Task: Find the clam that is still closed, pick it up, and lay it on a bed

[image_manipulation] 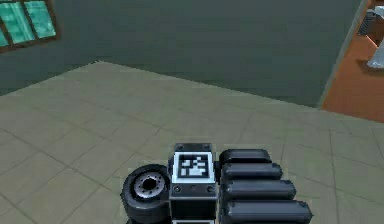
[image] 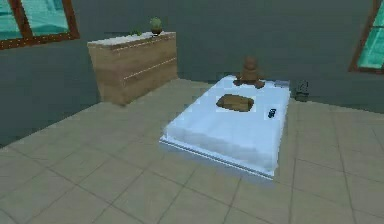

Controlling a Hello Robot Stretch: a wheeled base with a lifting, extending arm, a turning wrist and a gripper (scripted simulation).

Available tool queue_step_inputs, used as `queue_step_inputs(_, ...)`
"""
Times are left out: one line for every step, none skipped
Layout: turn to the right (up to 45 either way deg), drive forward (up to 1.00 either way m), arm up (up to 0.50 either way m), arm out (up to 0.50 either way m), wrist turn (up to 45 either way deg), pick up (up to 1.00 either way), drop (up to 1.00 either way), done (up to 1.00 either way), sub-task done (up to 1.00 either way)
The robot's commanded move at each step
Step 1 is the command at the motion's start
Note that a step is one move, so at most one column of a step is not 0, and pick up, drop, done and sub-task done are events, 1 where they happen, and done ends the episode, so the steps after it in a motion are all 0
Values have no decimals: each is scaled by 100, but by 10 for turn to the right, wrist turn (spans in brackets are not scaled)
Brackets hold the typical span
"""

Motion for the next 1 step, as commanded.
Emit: queue_step_inputs(210, 0, 0, 0, 0, 0, 0, 0, 0)
